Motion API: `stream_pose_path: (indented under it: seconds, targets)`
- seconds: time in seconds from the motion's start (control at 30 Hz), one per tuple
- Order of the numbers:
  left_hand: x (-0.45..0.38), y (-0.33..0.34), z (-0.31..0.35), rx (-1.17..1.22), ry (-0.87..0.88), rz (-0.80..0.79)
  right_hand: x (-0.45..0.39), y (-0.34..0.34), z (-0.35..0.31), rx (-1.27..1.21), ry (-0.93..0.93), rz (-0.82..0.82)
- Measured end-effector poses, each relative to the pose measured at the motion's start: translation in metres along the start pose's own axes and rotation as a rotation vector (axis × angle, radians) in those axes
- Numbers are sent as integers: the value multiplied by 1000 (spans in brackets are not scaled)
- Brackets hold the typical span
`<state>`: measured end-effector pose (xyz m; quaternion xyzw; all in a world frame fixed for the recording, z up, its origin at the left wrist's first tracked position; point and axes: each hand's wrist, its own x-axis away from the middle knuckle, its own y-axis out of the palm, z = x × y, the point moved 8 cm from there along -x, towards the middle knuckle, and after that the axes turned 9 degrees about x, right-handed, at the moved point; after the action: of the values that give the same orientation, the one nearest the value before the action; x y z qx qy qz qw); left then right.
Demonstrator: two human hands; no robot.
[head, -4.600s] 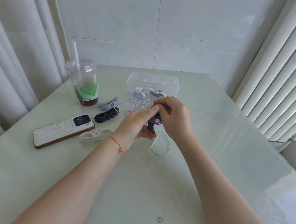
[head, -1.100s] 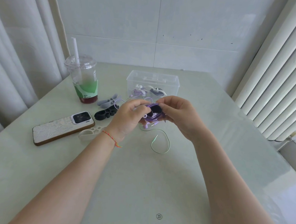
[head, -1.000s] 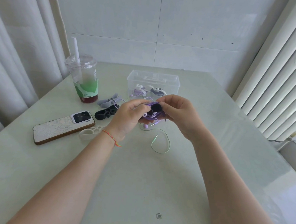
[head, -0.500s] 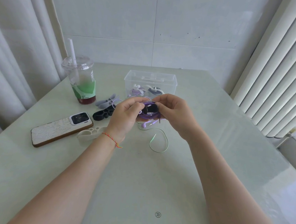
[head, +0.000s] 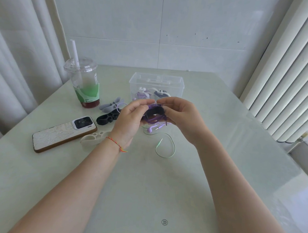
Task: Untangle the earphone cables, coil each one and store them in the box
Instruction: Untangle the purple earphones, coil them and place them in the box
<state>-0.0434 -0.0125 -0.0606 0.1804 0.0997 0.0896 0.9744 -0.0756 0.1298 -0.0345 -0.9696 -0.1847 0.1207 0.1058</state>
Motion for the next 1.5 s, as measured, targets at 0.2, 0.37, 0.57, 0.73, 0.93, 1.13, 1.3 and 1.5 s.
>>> stream_pose_path:
  seconds: [0.2,0.37,0.57,0.73,0.93,1.13,1.3,1.5]
  targets:
    - [2,1,-5,29,-68,-8,0,-2,-1,113,-19,54]
    - [1,3,-8,166,-158,3,2,-8,-6,150,-48,182]
    - [4,9,-13,286,-293,-105,3,-21,-5,156,-24,306]
    - [-1,2,-12,204,-228,-117,3,-23,-7,242,-22,304]
    - [-6,-8,-9,281,-152,-19,1,-12,8,132,72,165]
    - [-3,-1,-6,93,-136,-139,-3,-18,15,31,163,142]
    - [3,4,-8,-29,-155,-177,-1,-10,12,212,112,10]
    - [2,-1,2,-173,-86,-127,-2,-13,7,281,67,48]
